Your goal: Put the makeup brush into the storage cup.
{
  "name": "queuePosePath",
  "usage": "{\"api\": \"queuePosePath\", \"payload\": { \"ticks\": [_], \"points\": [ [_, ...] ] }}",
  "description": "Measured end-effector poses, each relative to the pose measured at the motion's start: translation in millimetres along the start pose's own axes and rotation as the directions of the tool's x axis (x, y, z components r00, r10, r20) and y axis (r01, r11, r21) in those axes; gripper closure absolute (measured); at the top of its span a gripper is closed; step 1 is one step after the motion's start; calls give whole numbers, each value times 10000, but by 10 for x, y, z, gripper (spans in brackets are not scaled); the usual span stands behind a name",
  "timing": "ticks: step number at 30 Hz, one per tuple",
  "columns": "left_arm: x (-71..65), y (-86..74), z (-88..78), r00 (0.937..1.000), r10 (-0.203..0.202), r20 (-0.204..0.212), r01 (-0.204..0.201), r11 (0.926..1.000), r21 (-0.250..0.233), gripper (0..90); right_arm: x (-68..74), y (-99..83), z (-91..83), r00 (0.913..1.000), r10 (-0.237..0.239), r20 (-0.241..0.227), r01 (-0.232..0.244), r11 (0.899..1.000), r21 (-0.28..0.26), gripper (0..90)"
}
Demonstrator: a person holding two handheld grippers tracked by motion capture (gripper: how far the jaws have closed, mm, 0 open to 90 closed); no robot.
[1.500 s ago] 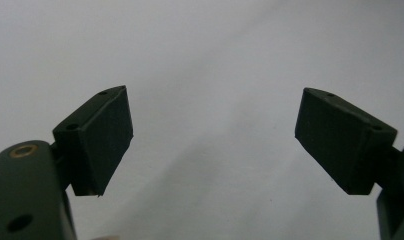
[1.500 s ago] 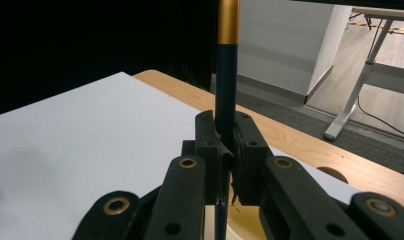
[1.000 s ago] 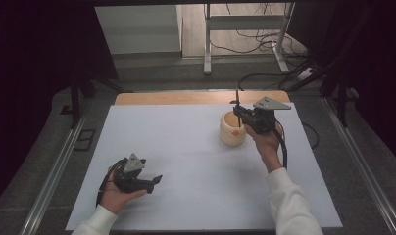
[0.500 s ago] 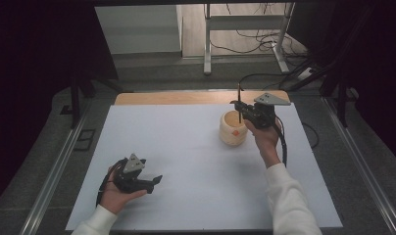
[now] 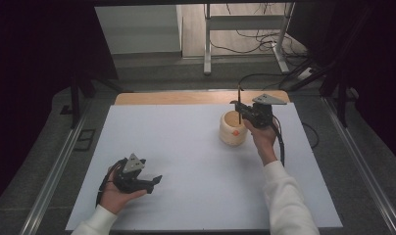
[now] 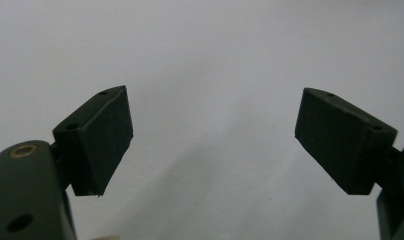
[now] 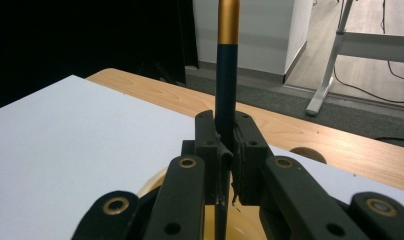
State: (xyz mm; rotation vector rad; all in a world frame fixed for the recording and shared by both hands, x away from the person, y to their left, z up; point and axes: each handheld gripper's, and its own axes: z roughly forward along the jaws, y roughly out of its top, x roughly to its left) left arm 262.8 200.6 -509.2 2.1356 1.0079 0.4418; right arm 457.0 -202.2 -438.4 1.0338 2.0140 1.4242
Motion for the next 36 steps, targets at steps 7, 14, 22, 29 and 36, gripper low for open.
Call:
{"api": "queuePosePath", "payload": {
  "ticks": [7, 14, 22, 29, 36],
  "points": [
    [4, -3, -1, 10000, -16, 24, 16, 10000, -6, 161, 41, -61, 66, 9999, -93, -39, 95, 9995, 307, 834],
    [3, -5, 1, 10000, 21, 47, -21, 10000, 20, 161, 59, -82, 90, 9998, -177, -43, 179, 9983, 552, 818],
    [3, -5, 2, 10000, 48, 26, -48, 10000, 33, 161, 77, -49, 71, 9996, 132, 238, -139, 9995, 291, 353],
    [0, -4, 2, 10000, 48, 30, -48, 10000, 20, 161, 58, -30, 42, 9998, 208, -44, -207, 9992, 349, 237],
    [2, -4, -3, 10000, 40, 37, -40, 10000, 0, 161, 58, -32, 47, 9996, 142, -241, -130, 9986, 509, 180]
  ]
}}
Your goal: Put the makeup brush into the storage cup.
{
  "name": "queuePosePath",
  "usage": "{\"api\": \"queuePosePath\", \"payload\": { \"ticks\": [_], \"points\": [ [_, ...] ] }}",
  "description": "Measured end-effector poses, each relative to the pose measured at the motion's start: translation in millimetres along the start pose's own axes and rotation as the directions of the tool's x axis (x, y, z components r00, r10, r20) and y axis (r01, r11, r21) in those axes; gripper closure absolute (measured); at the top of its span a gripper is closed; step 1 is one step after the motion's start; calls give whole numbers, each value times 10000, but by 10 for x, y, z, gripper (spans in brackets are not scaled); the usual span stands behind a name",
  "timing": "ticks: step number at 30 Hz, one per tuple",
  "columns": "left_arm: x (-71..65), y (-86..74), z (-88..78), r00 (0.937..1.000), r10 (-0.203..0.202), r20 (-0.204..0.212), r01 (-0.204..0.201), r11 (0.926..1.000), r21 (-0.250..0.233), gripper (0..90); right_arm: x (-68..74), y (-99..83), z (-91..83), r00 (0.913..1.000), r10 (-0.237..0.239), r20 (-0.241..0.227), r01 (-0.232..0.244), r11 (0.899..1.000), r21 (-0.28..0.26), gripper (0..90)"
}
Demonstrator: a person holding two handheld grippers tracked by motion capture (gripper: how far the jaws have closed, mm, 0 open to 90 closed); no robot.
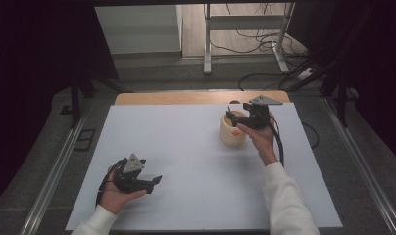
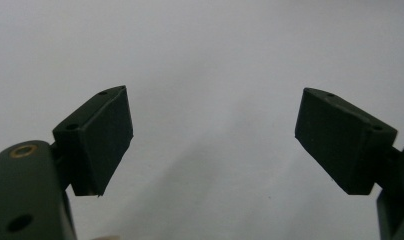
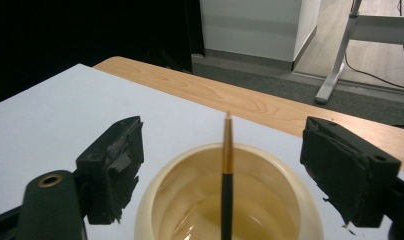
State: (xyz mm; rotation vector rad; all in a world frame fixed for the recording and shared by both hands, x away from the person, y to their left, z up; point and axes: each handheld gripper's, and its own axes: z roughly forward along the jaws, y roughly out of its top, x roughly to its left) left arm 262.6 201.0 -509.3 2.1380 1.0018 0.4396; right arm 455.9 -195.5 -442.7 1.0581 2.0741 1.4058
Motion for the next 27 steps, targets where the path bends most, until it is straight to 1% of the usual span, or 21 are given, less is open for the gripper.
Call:
{"api": "queuePosePath", "payload": {
  "ticks": [3, 7, 12, 17, 21, 23, 26, 27],
  "points": [
    [3, 0, -6, 10000, -12, -25, 11, 10000, -26, 161, -2, -3, 2, 10000, 50, -76, -50, 10000, 58, 167],
    [7, 0, -10, 10000, -30, -42, 30, 10000, -34, 160, 7, 6, -25, 9999, -34, -127, 36, 9999, 157, 154],
    [12, -3, -15, 10000, -77, -47, 77, 10000, -48, 160, 22, 20, -94, 9995, -210, -223, 217, 9993, 305, 147],
    [11, -2, -20, 9999, -133, -81, 132, 9998, -116, 158, 37, 23, -154, 9989, -236, -399, 250, 9991, 346, 155],
    [16, -3, -23, 9998, -151, -92, 150, 9998, -131, 158, 72, 32, -197, 9978, -443, -500, 464, 9980, 423, 155],
    [21, -3, -28, 9999, -130, -92, 129, 9999, -102, 158, 87, 34, -215, 9973, -486, -547, 510, 9978, 431, 154],
    [25, -6, -34, 9998, -189, -104, 188, 9997, -147, 158, 106, 24, -274, 9965, -400, -738, 438, 9977, 515, 153],
    [30, -8, -36, 9998, -189, -115, 187, 9997, -148, 158, 115, 14, -306, 9963, -472, -713, 510, 9973, 521, 157]
  ]
}}
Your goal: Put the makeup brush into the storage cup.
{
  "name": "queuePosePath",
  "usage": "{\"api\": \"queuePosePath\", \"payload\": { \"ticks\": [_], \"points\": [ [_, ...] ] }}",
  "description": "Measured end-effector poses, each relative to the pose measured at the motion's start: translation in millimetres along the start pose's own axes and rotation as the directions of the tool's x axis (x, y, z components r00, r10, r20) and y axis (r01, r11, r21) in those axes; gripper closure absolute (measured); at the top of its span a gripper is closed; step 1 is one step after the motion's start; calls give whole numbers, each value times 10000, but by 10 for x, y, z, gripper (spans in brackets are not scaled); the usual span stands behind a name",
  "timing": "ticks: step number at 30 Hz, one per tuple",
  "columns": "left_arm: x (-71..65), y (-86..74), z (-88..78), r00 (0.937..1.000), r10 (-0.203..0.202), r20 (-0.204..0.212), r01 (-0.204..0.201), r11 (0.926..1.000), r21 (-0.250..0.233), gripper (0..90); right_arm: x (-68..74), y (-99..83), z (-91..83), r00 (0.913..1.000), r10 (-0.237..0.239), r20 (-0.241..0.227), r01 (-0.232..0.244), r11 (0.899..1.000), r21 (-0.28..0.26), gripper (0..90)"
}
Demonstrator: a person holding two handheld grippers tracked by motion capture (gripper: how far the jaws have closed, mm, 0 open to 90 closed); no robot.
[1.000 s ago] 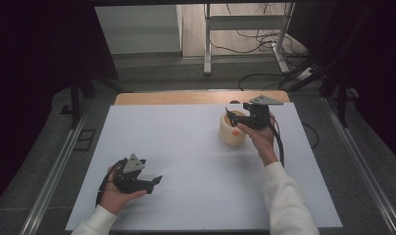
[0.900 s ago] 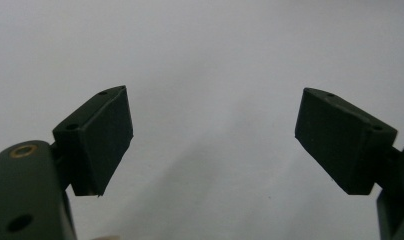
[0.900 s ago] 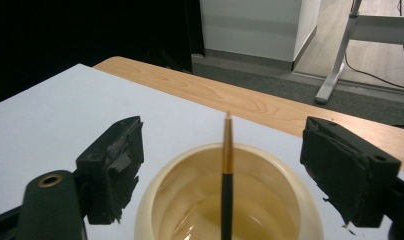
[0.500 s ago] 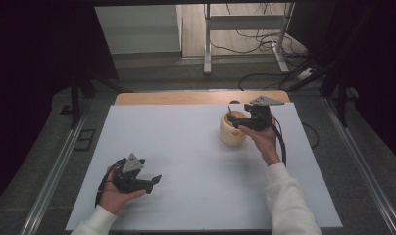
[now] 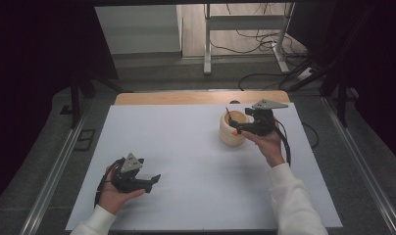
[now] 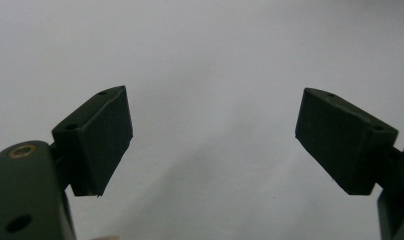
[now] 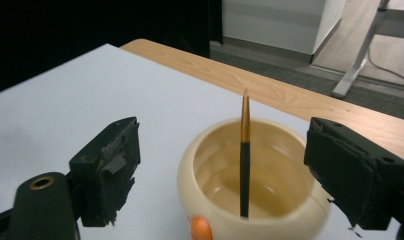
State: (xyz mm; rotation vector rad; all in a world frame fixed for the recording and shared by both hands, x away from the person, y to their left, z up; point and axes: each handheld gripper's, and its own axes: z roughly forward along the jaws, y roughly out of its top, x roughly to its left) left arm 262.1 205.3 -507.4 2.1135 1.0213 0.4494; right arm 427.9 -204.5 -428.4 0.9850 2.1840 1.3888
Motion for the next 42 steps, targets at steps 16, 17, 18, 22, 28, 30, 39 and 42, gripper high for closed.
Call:
{"api": "queuePosePath", "payload": {
  "ticks": [16, 17, 18, 22, 28, 30, 39, 42],
  "points": [
    [-1, 6, -13, 10000, -58, 29, 58, 10000, -54, 156, 93, -297, -553, 9996, -250, -121, 252, 9995, 166, 166],
    [-2, 6, -11, 10000, -60, 41, 61, 10000, -53, 156, 102, -330, -588, 9995, -294, -131, 297, 9993, 221, 165],
    [-4, 7, -9, 10000, -60, 55, 60, 10000, -46, 156, 107, -357, -615, 9995, -300, -137, 304, 9992, 260, 165],
    [-5, 9, -4, 9999, -73, 71, 74, 10000, -24, 152, 114, -463, -698, 9994, -292, -193, 300, 9988, 395, 163],
    [-8, 9, -2, 9999, -94, 97, 95, 9999, -60, 145, 111, -596, -778, 9992, -277, -274, 293, 9977, 610, 162],
    [-7, 8, -3, 9999, -75, 104, 75, 10000, -52, 145, 119, -637, -798, 9991, -269, -333, 293, 9969, 725, 161],
    [-12, 8, -3, 9999, -70, 111, 70, 10000, -60, 145, 175, -839, -847, 9988, -272, -402, 319, 9918, 1236, 156],
    [-13, 8, 1, 9999, -54, 114, 54, 10000, -35, 145, 200, -935, -862, 9989, -244, -398, 299, 9894, 1424, 156]
  ]
}}
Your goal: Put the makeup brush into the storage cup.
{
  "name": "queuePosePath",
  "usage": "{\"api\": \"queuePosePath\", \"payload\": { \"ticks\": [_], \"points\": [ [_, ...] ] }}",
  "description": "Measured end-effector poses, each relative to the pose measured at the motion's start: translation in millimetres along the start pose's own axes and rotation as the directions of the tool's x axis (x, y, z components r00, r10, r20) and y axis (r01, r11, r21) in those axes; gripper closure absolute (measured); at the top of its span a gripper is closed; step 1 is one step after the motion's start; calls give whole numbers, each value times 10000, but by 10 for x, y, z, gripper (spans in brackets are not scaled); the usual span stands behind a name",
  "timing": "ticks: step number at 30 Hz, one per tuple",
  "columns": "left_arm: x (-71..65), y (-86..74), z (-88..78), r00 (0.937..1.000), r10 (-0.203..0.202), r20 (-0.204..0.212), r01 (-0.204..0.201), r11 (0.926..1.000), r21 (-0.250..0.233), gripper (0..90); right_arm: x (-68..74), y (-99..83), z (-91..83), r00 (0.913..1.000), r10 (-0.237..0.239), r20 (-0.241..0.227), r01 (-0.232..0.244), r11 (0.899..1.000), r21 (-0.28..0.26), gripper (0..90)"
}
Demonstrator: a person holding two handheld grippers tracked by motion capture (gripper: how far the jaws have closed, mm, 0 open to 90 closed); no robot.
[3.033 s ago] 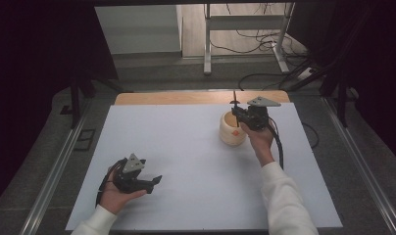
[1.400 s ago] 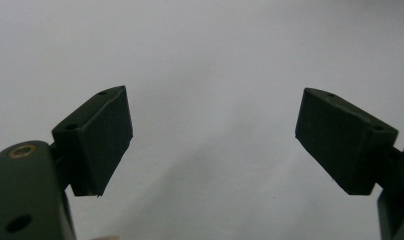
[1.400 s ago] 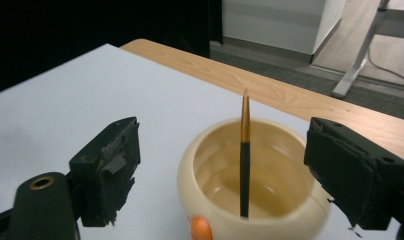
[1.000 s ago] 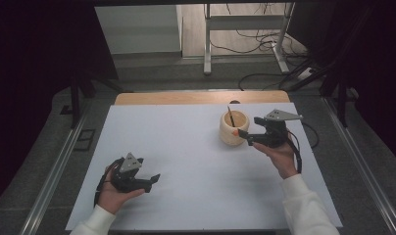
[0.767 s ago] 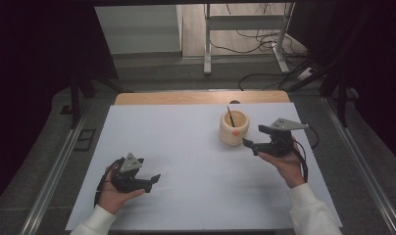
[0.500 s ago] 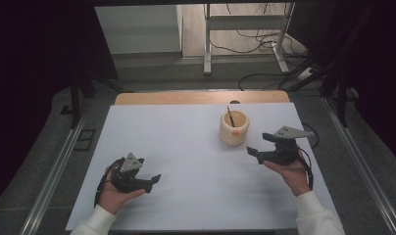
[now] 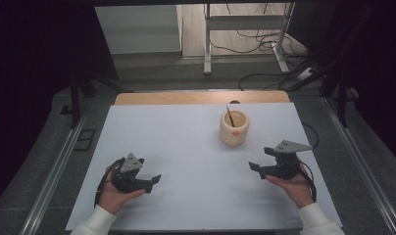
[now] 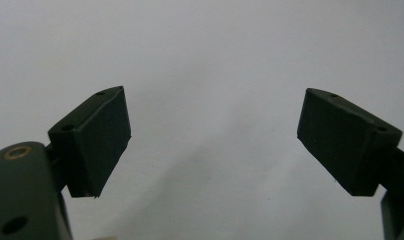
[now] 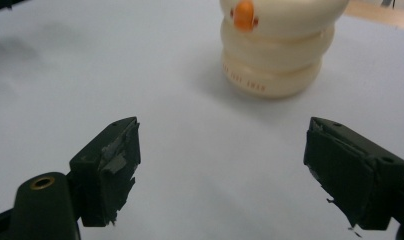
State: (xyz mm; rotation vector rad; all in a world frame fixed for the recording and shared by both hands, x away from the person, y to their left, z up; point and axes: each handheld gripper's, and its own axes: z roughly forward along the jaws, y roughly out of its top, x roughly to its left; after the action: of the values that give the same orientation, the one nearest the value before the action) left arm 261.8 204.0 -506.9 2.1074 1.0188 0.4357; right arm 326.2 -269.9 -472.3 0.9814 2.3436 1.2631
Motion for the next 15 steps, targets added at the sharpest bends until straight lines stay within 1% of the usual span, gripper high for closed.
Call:
{"api": "queuePosePath", "payload": {
  "ticks": [3, 6, 11, 14, 15],
  "points": [
    [-4, 0, 5, 10000, 9, 17, -9, 10000, 5, 145, 28, -124, -8, 10000, -74, 50, 72, 9994, 342, 154],
    [-11, 1, 12, 10000, 34, 20, -34, 10000, 26, 145, 31, -223, -38, 10000, -29, 92, 25, 9986, 536, 155],
    [-17, 2, 16, 10000, 56, 26, -56, 10000, 46, 145, 27, -391, -107, 9997, 62, 238, -80, 9970, 776, 158],
    [-18, 2, 31, 9999, 104, 48, -104, 9999, 128, 145, 18, -464, -118, 9995, 35, 323, -67, 9952, 978, 158],
    [-23, 2, 36, 9999, 131, 64, -132, 9998, 156, 144, 12, -471, -117, 9994, 88, 324, -119, 9953, 961, 158]
  ]
}}
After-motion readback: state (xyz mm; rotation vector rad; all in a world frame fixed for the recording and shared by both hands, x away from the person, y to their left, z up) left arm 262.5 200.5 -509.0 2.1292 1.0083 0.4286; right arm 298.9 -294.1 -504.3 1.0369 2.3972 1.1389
